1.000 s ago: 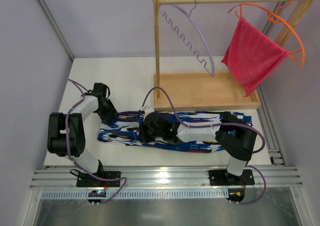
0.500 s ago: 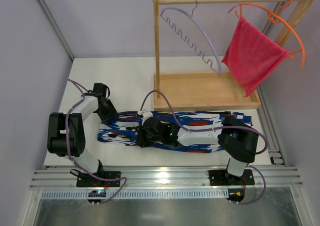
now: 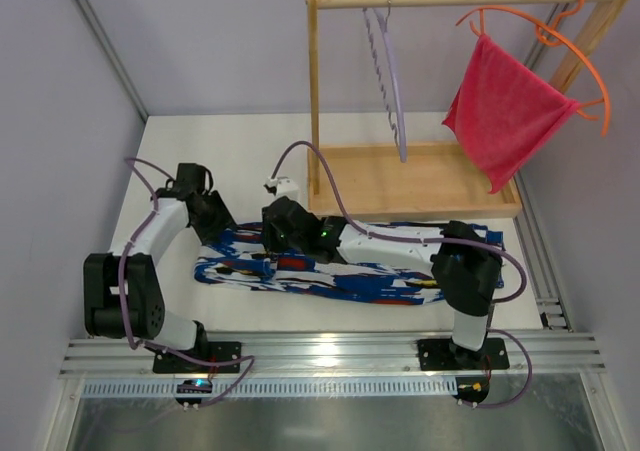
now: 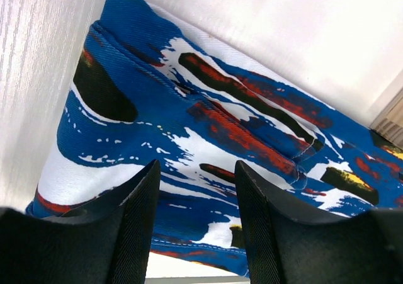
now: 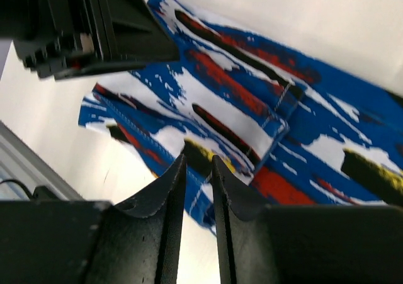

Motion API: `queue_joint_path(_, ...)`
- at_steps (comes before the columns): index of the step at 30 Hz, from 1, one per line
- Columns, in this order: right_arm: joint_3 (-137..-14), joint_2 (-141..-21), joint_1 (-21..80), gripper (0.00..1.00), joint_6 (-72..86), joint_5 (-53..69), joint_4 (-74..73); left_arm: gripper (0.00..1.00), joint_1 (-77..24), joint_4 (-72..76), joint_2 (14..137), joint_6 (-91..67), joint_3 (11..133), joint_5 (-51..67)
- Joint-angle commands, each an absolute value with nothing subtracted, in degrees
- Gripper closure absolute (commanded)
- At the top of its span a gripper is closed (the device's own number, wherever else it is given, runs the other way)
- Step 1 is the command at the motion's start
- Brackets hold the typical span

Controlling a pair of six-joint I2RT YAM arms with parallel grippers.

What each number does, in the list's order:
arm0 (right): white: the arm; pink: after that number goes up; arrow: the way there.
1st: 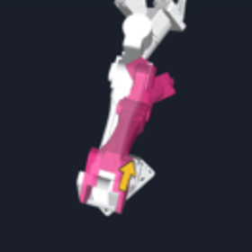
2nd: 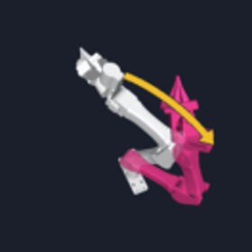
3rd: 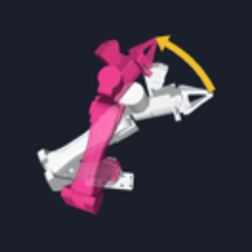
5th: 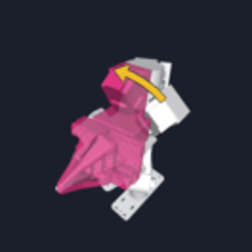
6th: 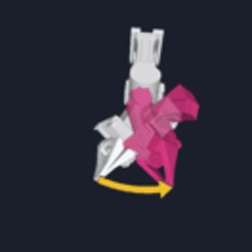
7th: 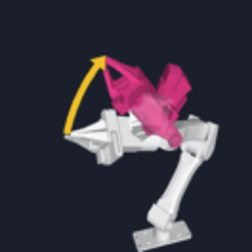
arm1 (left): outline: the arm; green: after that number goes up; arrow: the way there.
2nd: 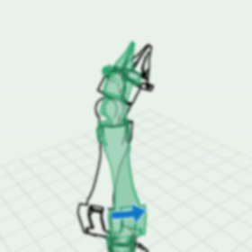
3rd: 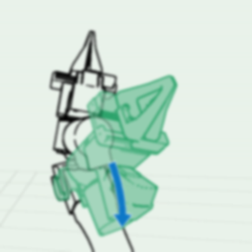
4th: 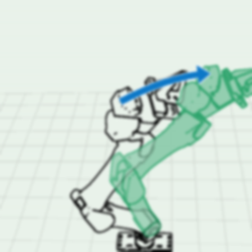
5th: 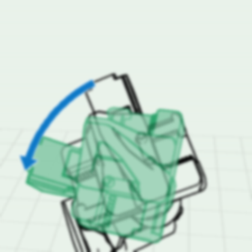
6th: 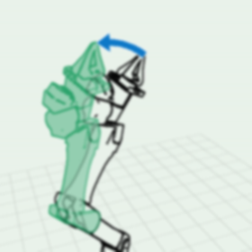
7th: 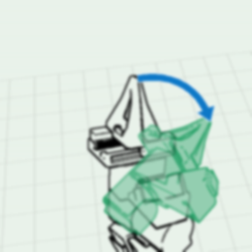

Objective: Place the trousers on the hanger
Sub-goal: Fold the trousers

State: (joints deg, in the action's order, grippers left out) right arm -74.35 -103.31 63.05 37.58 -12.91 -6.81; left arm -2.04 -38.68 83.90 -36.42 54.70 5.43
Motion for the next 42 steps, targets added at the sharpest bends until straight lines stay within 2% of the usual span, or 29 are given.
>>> queue_joint_path(1, -80.75, -110.18, 62.4, 0.74, 34.64, -13.72, -9.65, 0.48, -1.58, -39.72, 83.05, -34.72, 55.28, 6.6)
queue_joint_path(5, -84.82, -114.34, 62.75, 0.74, 32.52, -9.33, -11.16, 0.47, -1.58, -40.17, 86.12, -34.98, 57.12, 3.17)
queue_joint_path(12, -76.82, -111.45, 66.62, 0.75, 32.69, -9.93, -8.61, 0.46, -1.41, -39.47, 92.98, -36.03, 58.54, 0.88)
queue_joint_path(21, -74.27, -107.85, 66.8, 0.74, 32.16, -15.03, -10.63, 0.46, -1.58, -40.95, 88.43, -35.25, 59.85, 0.88)
queue_joint_path(22, -74.27, -107.23, 66.62, 0.72, 32.95, -15.55, -10.9, 0.45, -1.5, -41.39, 87.46, -34.72, 59.85, 0.7)
queue_joint_path(24, -74.35, -106.96, 66.27, 0.59, 36.38, -16.78, -12.21, 0.44, -1.5, -41.84, 85.7, -34.02, 59.77, 0.79)
queue_joint_path(26, -74.71, -107.23, 65.31, 0.54, 38.49, -17.05, -11.95, 0.44, -1.58, -42.27, 83.59, -33.31, 59.33, 1.32)
queue_joint_path(31, -76.81, -109.95, 62.41, 0.53, 41.04, -16.53, -12.66, 0.44, -1.5, -42.63, 76.93, -34.19, 55.73, 4.12)
queue_joint_path(35, -75.41, -110.48, 60.65, 0.53, 43.94, -14.86, -10.12, 0.45, -1.5, -40.97, 71.12, -38.65, 46.53, 5.27)
queue_joint_path(39, -74.71, -111.7, 60.2, 0.47, 45.79, -11.87, -5.46, 0.44, -1.58, -38.06, 70.14, -43.15, 40.8, 4.4)
queue_joint_path(42, -72.78, -111.71, 60.21, 0.46, 47.89, -9.58, -1.85, 0.45, -1.5, -37.44, 70.57, -46.05, 39.38, 3.69)
